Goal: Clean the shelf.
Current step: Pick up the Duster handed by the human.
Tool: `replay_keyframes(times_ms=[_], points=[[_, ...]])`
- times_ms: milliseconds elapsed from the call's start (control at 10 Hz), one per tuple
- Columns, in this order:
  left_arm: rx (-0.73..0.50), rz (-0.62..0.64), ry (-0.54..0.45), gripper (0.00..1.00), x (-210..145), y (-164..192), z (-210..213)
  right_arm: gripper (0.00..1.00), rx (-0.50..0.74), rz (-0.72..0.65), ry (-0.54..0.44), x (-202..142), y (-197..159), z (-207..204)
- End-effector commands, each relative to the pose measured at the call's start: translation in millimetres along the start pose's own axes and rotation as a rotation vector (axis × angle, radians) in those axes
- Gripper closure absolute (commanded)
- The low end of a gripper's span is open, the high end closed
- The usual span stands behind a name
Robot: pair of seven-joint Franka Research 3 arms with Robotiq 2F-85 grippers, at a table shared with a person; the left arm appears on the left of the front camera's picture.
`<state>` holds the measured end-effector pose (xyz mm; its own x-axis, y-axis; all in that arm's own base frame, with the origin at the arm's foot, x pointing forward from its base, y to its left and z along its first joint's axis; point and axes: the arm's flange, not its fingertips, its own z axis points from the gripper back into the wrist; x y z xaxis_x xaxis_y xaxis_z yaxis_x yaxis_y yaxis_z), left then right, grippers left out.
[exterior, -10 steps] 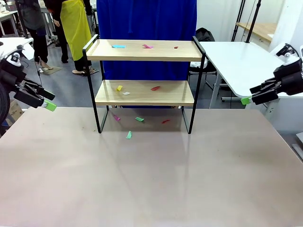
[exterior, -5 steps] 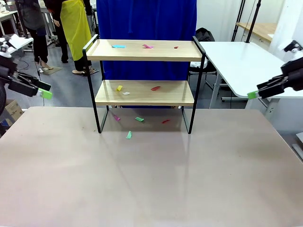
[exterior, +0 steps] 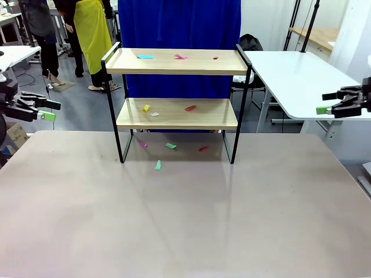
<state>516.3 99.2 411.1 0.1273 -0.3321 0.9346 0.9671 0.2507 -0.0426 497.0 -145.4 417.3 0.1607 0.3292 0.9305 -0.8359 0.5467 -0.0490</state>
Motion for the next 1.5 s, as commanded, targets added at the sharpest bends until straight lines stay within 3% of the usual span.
replay_keyframes(times_ms=[0, 400, 700, 1400], points=[[0.002, -0.094, -0.118, 0.00, -14, 31, 7, 0.00, 0.028, 0.077, -0.065, -23, -45, -7], [-0.036, -0.191, -0.203, 0.00, -36, 49, 15, 0.00, 0.031, 0.127, -0.162, -39, -60, -5], [-0.045, -0.179, -0.287, 0.00, -35, 45, 25, 0.00, 0.034, 0.120, -0.214, -34, -61, -1], [-0.061, -0.187, -0.356, 0.00, -24, 35, 43, 0.00, 0.024, 0.120, -0.221, -20, -56, 12]])
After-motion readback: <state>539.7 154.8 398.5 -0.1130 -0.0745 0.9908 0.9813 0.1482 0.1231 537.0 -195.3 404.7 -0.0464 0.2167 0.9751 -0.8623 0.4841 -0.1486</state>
